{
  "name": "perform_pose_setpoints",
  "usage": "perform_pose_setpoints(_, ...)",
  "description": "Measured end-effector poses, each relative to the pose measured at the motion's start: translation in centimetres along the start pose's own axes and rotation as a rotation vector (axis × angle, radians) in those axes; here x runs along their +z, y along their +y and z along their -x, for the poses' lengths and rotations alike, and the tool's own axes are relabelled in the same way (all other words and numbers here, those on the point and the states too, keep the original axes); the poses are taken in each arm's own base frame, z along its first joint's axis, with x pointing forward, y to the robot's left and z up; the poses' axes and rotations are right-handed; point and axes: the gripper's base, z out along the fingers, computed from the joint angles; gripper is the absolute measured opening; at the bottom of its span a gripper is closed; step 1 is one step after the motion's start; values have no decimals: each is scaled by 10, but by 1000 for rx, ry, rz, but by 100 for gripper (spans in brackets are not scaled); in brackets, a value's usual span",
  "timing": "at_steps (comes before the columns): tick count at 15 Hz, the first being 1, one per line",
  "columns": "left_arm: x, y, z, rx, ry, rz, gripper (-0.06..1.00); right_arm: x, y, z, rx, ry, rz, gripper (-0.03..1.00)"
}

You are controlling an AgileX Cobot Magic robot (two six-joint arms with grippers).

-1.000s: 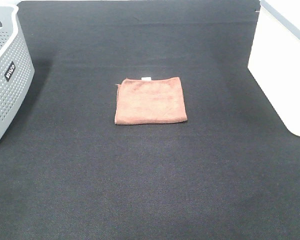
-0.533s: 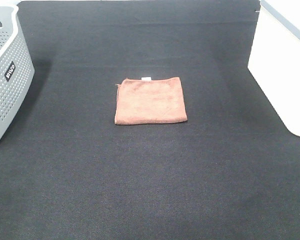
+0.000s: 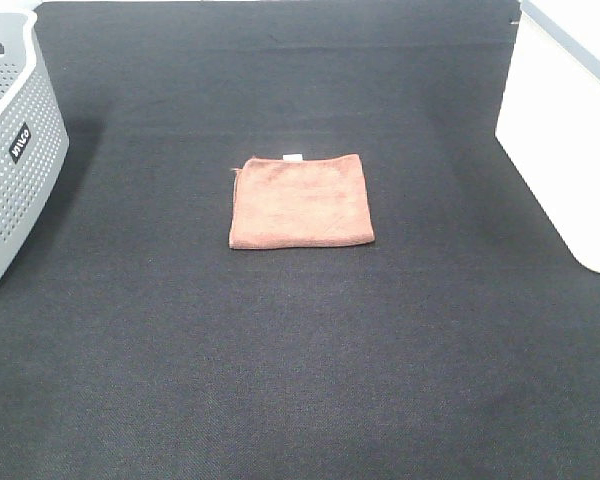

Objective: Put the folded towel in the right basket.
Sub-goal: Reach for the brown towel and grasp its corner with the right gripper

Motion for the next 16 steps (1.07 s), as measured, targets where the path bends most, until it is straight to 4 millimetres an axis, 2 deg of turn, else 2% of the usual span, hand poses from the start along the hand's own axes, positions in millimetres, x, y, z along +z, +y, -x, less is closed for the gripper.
perform_pose_setpoints(16, 0, 0, 0, 0, 0, 0, 88, 0, 0, 0, 0, 0, 0, 70)
